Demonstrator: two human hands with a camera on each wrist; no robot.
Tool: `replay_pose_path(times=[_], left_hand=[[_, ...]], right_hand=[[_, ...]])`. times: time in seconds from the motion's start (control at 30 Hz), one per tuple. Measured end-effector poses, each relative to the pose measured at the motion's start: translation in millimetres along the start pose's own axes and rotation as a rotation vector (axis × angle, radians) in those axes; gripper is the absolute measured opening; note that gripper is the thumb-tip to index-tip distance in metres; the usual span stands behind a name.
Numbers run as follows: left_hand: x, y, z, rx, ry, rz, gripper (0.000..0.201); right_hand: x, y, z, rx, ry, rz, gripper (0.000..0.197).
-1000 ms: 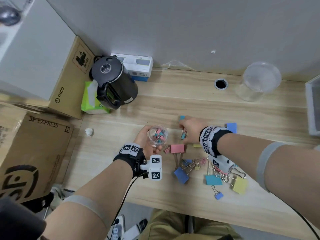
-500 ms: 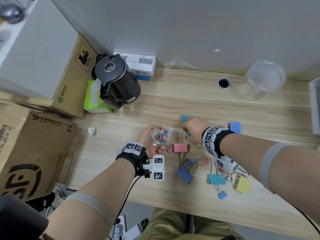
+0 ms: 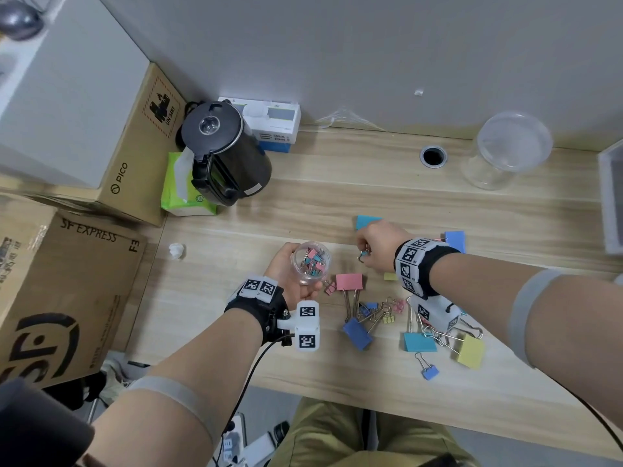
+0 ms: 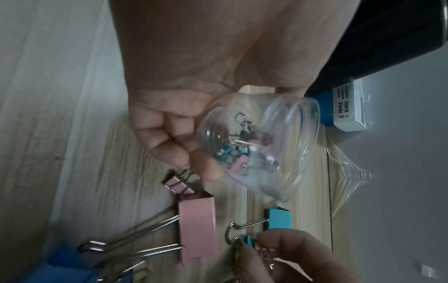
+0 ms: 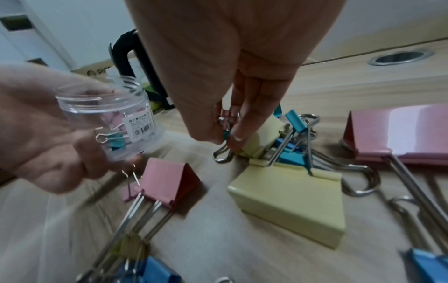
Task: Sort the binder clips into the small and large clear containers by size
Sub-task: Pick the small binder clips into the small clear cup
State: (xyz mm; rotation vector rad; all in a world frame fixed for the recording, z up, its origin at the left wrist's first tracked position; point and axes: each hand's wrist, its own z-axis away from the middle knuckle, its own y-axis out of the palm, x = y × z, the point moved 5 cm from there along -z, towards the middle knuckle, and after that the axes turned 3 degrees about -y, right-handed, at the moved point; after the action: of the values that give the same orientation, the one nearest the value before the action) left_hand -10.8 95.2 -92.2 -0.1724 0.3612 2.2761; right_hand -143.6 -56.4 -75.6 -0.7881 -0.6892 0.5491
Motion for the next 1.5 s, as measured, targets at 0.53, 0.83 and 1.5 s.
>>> replay_pose_path(times=[0.53,0.83,1.5], left_hand=[[6,-9,-1,0.107,-0.003,0.173,0.044],[7,-32,0,0.049,0.012,0.112,0.052],[-3,-21,1,-0.032,-0.010,0.070,0.052]], right_hand=[[50,5,1,-0.021,-0.200,-0.273,0.013],[86,20,-12,0.109,-0.288,0.078,0.028],[52,-52,-6,-0.173,-0.089,-0.559,0.010]])
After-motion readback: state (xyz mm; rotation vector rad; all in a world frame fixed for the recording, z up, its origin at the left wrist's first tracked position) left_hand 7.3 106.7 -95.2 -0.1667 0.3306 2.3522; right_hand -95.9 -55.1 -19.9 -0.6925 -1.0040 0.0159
